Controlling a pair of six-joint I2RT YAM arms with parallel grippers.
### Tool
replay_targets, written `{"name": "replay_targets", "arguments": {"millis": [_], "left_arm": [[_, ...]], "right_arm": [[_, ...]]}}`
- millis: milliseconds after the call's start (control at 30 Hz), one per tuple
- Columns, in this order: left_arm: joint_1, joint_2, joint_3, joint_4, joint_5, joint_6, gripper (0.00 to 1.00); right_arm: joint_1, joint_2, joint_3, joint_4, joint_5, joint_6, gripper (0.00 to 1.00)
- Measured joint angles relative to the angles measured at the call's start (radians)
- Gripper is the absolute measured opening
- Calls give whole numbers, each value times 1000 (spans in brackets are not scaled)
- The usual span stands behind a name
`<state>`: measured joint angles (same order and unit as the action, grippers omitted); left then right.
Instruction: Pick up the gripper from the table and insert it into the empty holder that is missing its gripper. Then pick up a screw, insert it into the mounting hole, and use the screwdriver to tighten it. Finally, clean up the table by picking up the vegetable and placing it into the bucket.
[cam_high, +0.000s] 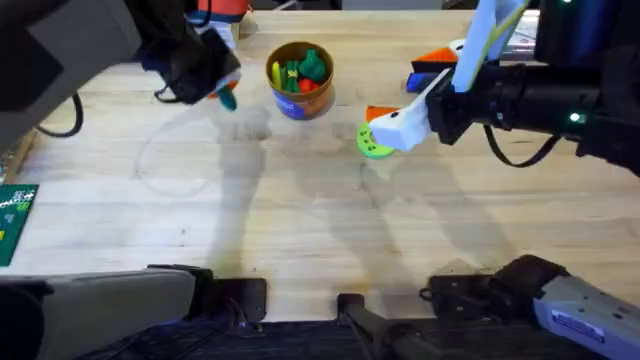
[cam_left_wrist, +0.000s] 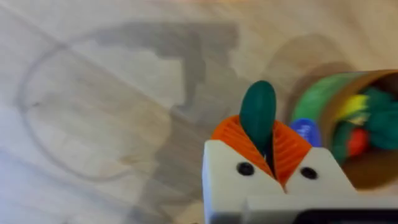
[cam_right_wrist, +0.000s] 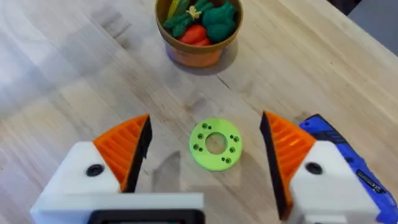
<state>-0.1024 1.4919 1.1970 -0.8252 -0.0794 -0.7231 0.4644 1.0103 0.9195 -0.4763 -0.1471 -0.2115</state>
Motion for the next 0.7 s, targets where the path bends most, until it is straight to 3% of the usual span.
{"name": "replay_targets", "arguments": {"millis": [133, 267, 433, 700], "left_arm": [[-19, 0, 16, 66, 127, 0, 27], [-78, 0, 16, 129, 198, -1, 27], [-126, 0, 16, 217, 238, -1, 27], [-129, 32, 16, 261, 247, -57, 46]], "right_arm": [[0, 0, 0, 0, 0, -16, 994], [0, 0, 0, 0, 0, -28, 994], [0, 0, 0, 0, 0, -32, 994], [0, 0, 0, 0, 0, -32, 994]]}}
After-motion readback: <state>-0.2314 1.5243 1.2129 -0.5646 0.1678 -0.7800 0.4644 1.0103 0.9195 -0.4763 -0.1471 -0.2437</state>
